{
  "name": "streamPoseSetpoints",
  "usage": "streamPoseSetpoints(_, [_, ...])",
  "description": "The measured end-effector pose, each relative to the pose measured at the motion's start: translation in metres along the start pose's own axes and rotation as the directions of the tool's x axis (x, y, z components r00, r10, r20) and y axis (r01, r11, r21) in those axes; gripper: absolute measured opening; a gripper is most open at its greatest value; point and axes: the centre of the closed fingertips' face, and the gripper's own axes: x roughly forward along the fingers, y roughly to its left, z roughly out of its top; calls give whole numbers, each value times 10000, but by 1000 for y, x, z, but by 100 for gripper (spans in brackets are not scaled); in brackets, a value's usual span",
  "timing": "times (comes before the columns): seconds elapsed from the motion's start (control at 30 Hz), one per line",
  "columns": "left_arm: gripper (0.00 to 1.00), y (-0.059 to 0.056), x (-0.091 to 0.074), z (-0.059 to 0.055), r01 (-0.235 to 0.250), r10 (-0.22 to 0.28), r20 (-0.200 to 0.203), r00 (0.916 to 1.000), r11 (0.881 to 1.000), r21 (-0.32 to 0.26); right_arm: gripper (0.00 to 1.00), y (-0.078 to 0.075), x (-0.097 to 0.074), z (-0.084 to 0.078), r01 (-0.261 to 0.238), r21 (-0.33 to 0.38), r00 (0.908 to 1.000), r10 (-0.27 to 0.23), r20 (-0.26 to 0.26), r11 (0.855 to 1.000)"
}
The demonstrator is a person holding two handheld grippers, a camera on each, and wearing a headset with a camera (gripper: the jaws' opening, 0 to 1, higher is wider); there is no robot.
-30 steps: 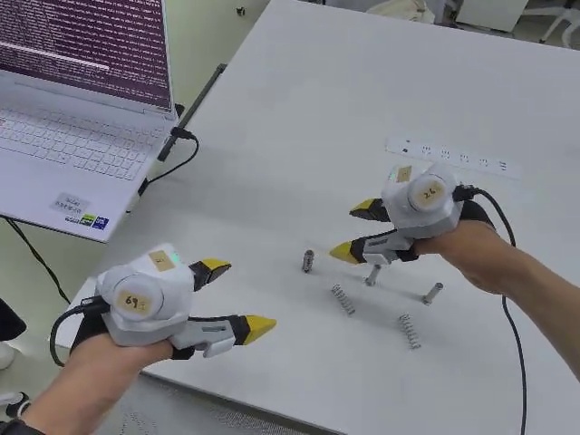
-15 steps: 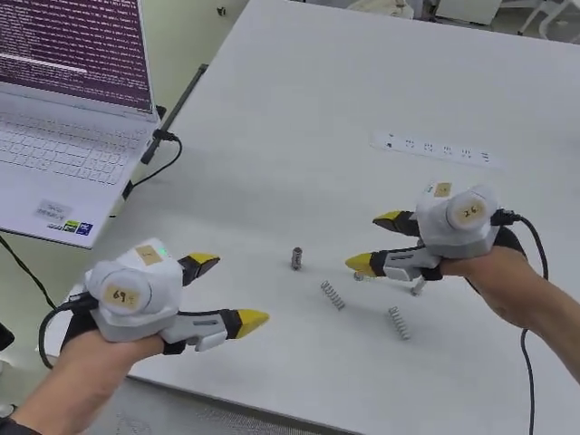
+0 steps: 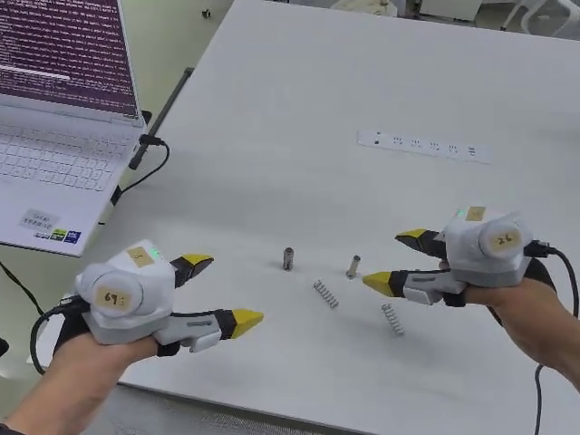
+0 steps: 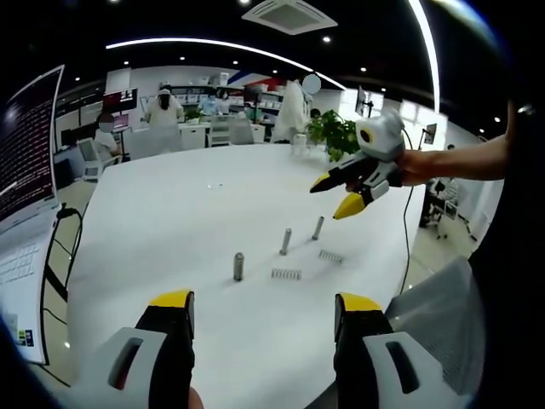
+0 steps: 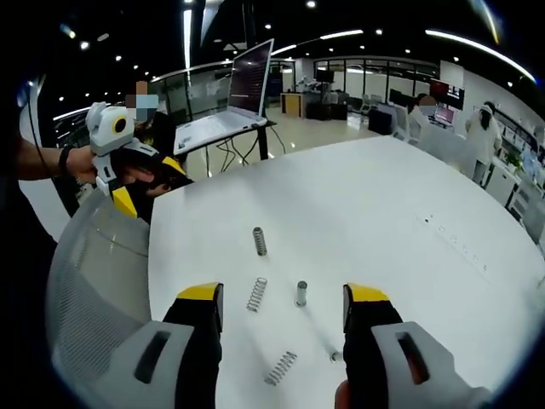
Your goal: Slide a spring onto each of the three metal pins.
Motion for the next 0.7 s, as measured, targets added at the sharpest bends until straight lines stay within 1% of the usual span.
streamPoseSetpoints(0.3, [63,-2,3,2,130,-129,-8,9999,9999,20,58,-6,-25,-13,451,677,9986,-469,255,9967])
streamPoseSetpoints(0.47, [64,-5,5,3,231,-231,6,9997,9997,13,60,-4,-39,-23,657,1067,9971,-694,312,9921])
streamPoseSetpoints(0.7, [64,-8,9,6,351,-351,8,9994,9994,61,61,0,-53,-36,919,1554,9943,-991,392,9836])
